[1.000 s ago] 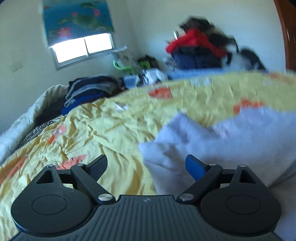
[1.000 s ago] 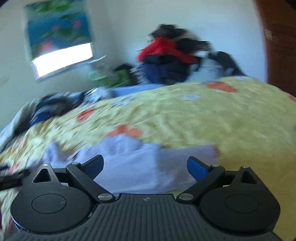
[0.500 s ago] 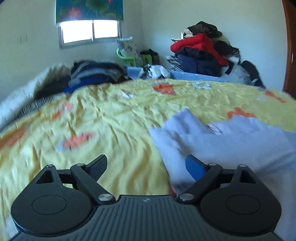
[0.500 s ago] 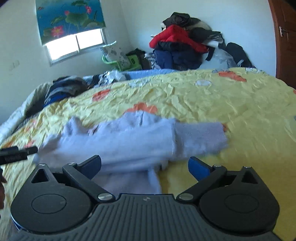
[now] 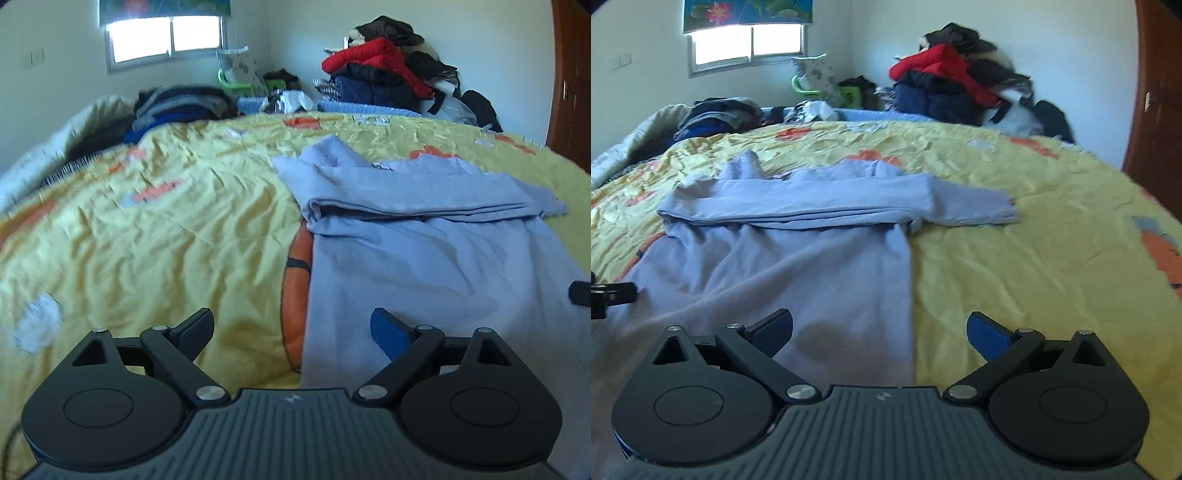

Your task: Fold small clothes

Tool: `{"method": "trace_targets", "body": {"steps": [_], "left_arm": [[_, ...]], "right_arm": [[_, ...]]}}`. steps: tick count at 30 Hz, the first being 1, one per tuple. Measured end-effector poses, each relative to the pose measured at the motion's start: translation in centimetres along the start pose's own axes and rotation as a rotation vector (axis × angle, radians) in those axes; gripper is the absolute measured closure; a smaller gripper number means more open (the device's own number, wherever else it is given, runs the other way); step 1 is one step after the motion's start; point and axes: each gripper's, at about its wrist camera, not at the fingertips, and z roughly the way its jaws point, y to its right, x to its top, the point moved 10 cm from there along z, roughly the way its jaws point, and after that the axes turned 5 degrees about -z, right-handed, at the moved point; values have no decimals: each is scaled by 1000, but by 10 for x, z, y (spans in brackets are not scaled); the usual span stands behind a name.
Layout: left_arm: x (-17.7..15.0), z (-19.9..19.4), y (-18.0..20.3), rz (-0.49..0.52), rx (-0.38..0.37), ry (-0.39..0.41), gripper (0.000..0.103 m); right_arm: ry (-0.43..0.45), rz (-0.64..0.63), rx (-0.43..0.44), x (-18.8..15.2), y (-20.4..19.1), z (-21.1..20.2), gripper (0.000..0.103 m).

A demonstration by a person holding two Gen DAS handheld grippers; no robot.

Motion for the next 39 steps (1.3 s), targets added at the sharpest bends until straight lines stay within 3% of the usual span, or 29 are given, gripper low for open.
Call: {"method": "trace_targets", "body": {"steps": [4,9,13,19,22,26,29,31,33,36,39], "left_arm": [[1,-11,-1,37,26,23,10],[-8,-12,0,12,-24,-29,10],[-14,-11,0,21,-18,-36,10],[-11,-27,-11,-7,-14,-4,10],[-11,-33,-18,-49,-32,-5,10],[-20,-26,-19,-54,-58,-68,10],[-24,-37,-20,-22,-94,-58,10],[-27,-48,-23,-10,-129,-58,10],[-32,-59,-26,-16,-202,-75,10],[-41,-75,-28,-42,-342,-117,10],[-52,-87,-28,-37,-451,-183,10]], "right_arm": [[-17,12,44,-10,-4,-9,1],[-12,-13,51,-18,-8,-17,1],[16,-44,41,-16,-11,-19,1],[57,-102,-53,-8,-5,-33,1],[46,-67,-45,-8,5,-36,1],[-27,4,-4,-24,11,-25,1],[-13,8,29,-27,8,-35,1],[4,-14,6,-28,9,-44,1],[26,-27,0,-30,13,-55,1],[77,-17,68,-35,17,-76,1],[46,12,145,-46,20,-87,1]]}}
